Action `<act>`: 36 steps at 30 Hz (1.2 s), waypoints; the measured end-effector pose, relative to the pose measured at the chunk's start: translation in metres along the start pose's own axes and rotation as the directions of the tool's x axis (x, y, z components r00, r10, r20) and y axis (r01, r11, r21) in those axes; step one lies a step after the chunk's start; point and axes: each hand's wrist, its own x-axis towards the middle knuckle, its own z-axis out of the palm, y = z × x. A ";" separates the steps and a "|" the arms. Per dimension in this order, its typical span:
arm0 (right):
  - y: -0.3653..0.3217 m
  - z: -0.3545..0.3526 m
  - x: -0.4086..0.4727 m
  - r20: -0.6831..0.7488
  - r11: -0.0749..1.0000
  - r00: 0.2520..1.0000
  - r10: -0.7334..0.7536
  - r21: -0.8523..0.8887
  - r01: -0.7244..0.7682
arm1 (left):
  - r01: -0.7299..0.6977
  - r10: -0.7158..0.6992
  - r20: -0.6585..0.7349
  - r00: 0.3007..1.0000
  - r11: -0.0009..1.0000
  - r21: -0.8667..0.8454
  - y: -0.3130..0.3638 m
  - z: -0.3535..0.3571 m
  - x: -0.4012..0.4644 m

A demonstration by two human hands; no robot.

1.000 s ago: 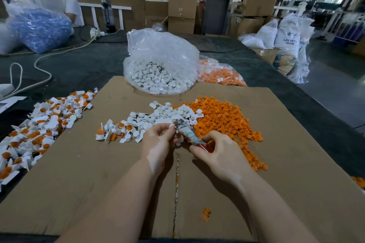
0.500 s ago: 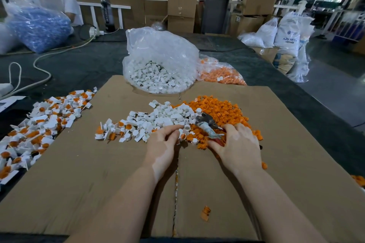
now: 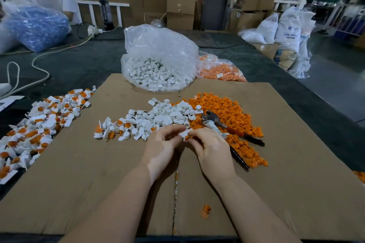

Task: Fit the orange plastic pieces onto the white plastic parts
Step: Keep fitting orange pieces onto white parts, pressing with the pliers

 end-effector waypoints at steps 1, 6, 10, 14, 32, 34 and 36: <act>0.001 0.000 0.000 -0.002 0.999 0.999 0.042 0.026 -0.041 | 0.011 -0.011 0.023 1.000 1.000 -0.023 0.000 0.000 -0.001; 0.002 0.001 -0.002 0.000 0.990 0.994 0.113 0.088 -0.113 | -0.098 0.088 0.075 0.993 0.986 0.136 0.003 0.005 -0.004; 0.003 0.000 -0.003 -0.003 0.986 0.993 0.114 0.125 -0.113 | -0.131 0.124 0.051 0.991 0.975 0.181 0.003 0.005 -0.005; 0.002 0.000 -0.003 0.037 0.986 0.995 0.097 0.130 -0.101 | -0.139 0.125 0.077 0.989 0.968 0.210 0.002 0.005 -0.005; 0.005 0.002 -0.008 -0.092 0.966 0.987 0.133 -0.213 -0.150 | -0.059 0.174 -0.439 0.882 0.963 0.264 -0.003 0.002 -0.001; 0.005 0.003 -0.008 -0.052 0.950 0.987 0.155 -0.266 -0.163 | -0.017 0.151 -0.473 0.868 0.961 0.276 -0.003 0.001 0.000; 0.004 0.003 -0.009 -0.028 0.936 0.985 0.172 -0.306 -0.172 | 0.047 0.134 -0.477 0.868 0.936 0.348 -0.005 0.002 0.000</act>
